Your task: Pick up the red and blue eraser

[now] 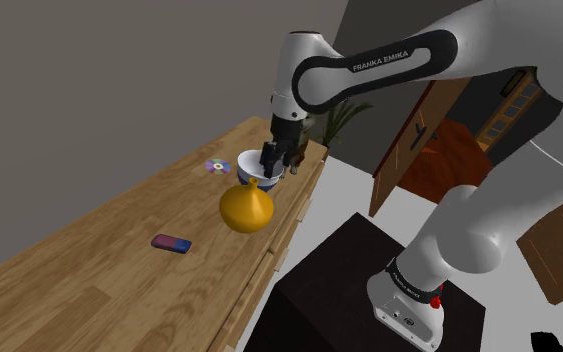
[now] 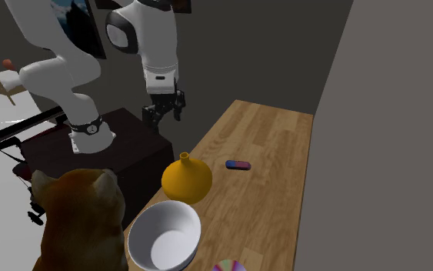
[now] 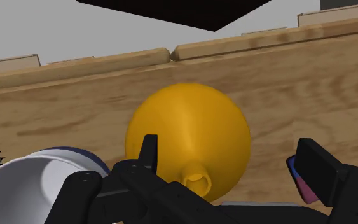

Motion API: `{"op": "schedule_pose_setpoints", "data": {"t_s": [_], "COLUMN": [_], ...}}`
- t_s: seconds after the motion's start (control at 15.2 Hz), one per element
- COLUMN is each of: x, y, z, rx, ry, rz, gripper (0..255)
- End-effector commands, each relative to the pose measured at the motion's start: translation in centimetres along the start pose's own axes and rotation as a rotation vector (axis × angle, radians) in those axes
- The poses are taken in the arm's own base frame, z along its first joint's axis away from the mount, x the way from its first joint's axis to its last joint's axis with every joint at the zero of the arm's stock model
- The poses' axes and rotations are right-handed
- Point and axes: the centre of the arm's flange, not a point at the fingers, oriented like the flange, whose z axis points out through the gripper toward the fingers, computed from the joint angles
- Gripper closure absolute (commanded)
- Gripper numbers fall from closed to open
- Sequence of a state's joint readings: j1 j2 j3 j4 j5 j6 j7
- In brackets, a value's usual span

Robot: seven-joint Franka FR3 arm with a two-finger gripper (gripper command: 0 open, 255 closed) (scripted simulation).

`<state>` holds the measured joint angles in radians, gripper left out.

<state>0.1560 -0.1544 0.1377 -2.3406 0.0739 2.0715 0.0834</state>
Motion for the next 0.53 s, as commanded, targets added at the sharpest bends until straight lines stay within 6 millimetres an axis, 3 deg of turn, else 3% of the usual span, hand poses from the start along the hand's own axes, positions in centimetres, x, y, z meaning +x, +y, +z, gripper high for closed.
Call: {"op": "schedule_pose_setpoints", "data": {"t_s": [0.0,0.46], "x": [1.7,6.9], "y": [-1.6,-7.1], "z": [1.5,7.0], "rx": [-0.008,-0.037], "ry": [0.004,0.016], "rz": [-0.038,-0.166], "gripper": [0,0]}}
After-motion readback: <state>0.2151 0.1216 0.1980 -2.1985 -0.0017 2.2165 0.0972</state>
